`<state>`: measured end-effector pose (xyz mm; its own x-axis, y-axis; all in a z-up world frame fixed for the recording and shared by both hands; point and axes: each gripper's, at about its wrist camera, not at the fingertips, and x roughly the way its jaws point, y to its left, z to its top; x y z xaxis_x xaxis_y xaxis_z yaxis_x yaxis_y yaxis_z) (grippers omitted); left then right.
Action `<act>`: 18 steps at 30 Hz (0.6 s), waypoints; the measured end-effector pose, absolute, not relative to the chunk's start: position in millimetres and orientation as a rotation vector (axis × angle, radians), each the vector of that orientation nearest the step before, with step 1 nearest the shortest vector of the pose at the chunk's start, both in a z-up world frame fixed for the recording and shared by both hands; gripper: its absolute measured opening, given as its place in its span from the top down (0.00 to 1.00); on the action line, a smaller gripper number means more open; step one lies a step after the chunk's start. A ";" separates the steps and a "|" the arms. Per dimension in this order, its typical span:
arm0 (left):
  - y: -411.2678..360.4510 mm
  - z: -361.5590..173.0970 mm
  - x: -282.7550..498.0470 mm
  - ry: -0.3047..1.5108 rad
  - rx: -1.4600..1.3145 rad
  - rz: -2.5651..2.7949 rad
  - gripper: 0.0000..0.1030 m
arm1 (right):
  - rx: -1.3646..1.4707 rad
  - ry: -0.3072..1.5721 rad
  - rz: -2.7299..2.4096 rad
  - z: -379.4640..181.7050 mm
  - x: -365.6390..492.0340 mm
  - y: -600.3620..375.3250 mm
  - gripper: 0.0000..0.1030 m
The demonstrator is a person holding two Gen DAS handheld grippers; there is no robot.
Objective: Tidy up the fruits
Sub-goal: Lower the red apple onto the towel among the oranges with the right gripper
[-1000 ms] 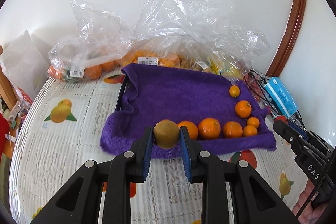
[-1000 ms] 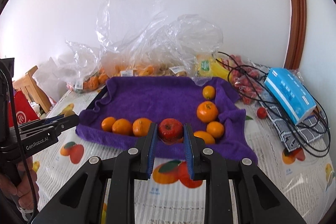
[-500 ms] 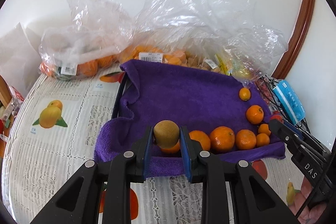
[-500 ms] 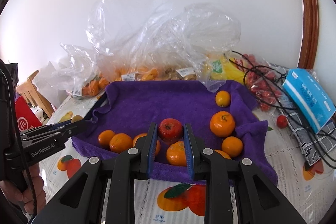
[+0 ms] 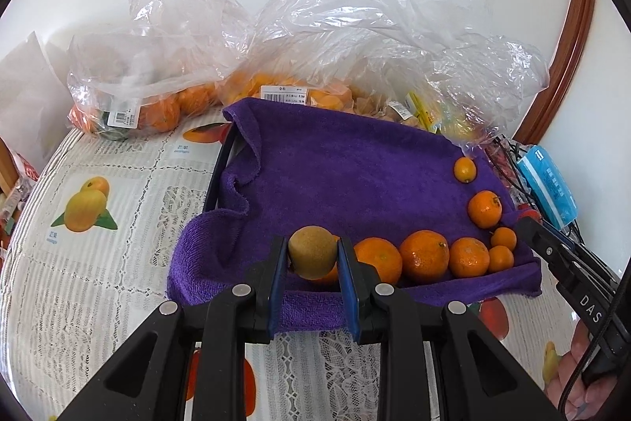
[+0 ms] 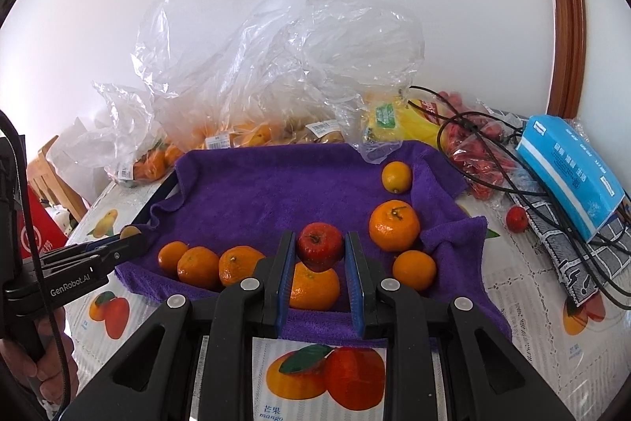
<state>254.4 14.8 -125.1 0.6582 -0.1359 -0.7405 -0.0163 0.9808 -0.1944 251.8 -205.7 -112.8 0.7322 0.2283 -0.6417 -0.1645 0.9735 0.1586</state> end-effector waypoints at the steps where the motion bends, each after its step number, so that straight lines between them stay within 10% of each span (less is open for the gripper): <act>1: 14.7 -124.8 254.0 0.850 -0.191 -0.069 0.77 | 0.094 0.716 0.217 -112.8 251.6 -205.8 0.76; 18: 17.0 -122.6 253.5 0.845 -0.199 -0.076 0.77 | 0.100 0.718 0.171 -118.5 257.3 -216.0 0.76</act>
